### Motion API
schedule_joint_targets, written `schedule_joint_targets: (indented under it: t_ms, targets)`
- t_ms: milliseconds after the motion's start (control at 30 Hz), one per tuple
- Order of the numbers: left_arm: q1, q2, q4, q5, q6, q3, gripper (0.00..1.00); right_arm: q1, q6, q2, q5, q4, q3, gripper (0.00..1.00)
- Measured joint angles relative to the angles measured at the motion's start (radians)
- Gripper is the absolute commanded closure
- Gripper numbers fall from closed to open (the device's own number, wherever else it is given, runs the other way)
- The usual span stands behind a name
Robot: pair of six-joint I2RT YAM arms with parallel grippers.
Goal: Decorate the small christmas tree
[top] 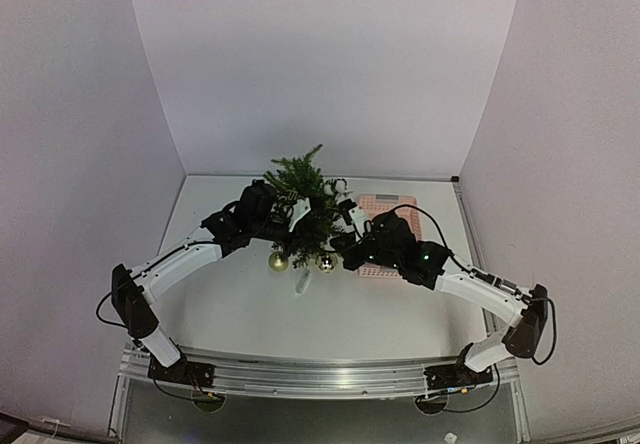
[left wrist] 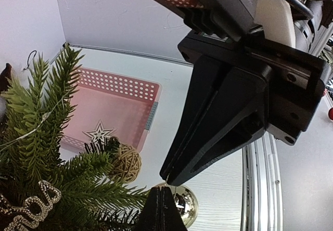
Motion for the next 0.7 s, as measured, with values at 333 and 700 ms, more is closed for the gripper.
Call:
schedule_joint_targets:
  t_ms: [333, 700]
  targets:
    - [0.0, 0.001, -0.011, -0.058, 0.021, 0.0, 1.0, 0.0, -0.026, 0.033, 0.038, 0.031, 0.001, 1.0]
    - [0.0, 0.001, -0.011, -0.07, 0.026, 0.0, 1.0, 0.004, -0.027, 0.044, 0.074, 0.065, -0.004, 1.0]
